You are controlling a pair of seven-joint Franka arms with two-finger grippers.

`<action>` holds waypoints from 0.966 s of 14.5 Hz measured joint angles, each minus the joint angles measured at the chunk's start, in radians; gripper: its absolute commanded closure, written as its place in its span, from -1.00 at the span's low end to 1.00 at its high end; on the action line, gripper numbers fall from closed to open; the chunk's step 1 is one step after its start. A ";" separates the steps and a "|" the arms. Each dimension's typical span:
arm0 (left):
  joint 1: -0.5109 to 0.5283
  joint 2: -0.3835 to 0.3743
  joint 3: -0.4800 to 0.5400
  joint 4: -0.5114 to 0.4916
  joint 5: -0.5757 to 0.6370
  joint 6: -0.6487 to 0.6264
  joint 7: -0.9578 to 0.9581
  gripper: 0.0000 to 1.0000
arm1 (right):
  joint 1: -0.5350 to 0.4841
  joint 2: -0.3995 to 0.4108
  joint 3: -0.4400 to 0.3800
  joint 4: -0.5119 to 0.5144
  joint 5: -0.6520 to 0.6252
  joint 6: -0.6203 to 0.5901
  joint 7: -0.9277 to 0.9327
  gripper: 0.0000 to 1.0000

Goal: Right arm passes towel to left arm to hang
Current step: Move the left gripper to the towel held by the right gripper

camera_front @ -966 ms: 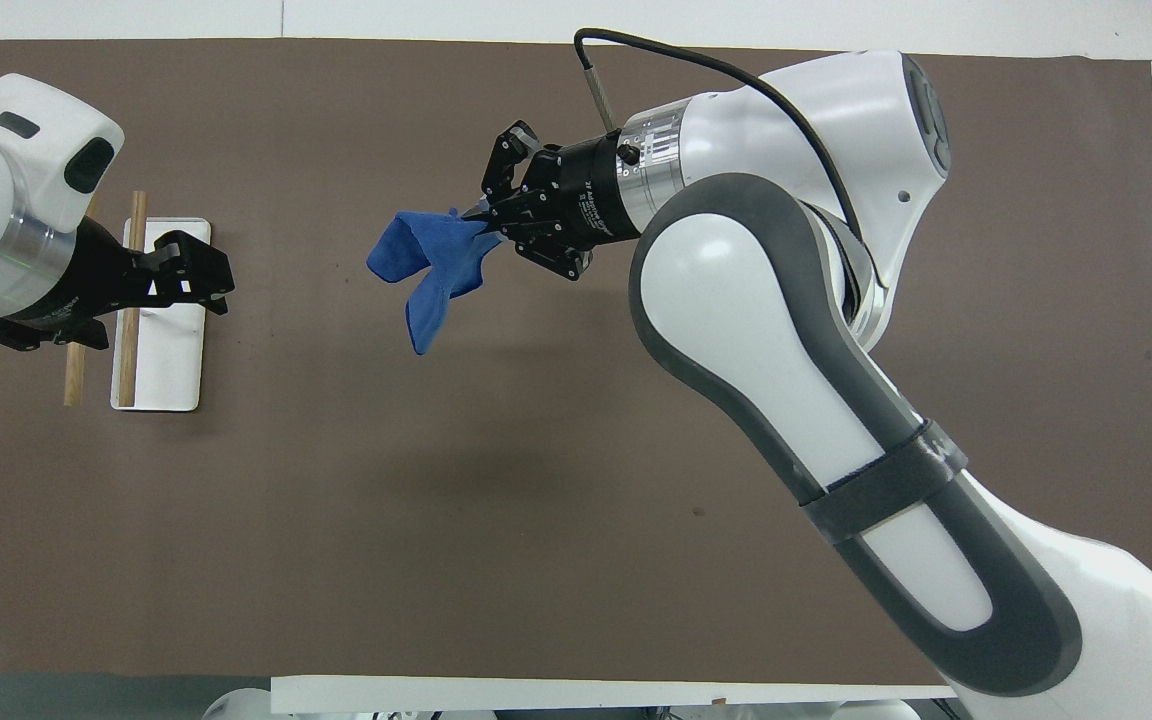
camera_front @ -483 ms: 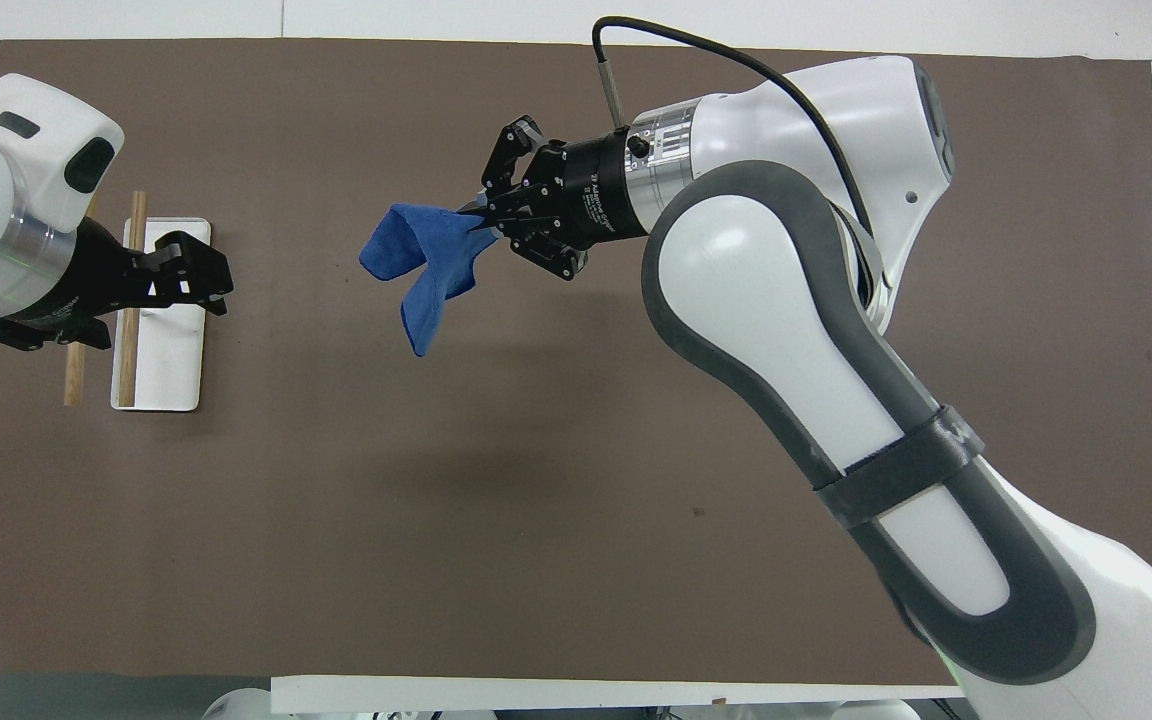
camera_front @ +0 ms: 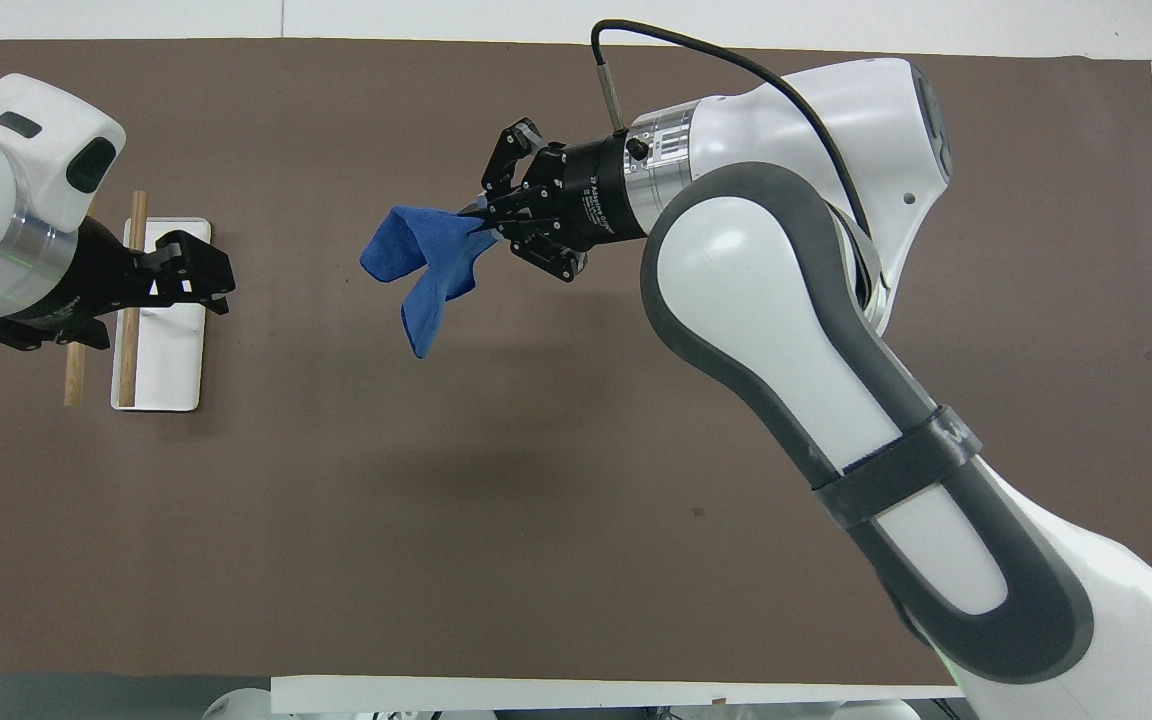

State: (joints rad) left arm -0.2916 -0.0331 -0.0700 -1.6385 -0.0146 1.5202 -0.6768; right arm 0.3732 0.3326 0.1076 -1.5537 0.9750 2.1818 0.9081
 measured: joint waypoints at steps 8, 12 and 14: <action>-0.090 0.036 -0.001 -0.030 -0.027 0.232 -0.378 -0.99 | 0.020 0.000 0.003 -0.024 0.000 0.075 0.000 1.00; -0.166 0.064 -0.004 -0.051 -0.043 0.371 -0.645 -0.99 | 0.020 0.000 0.003 -0.024 0.000 0.075 0.000 1.00; -0.171 0.102 -0.003 -0.057 -0.045 0.418 -0.728 -0.99 | 0.020 0.000 0.003 -0.024 0.000 0.075 0.000 1.00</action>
State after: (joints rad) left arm -0.4630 0.0690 -0.0730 -1.6951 -0.0600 1.9377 -1.4053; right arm 0.3929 0.3325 0.1103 -1.5776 0.9750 2.2571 0.9081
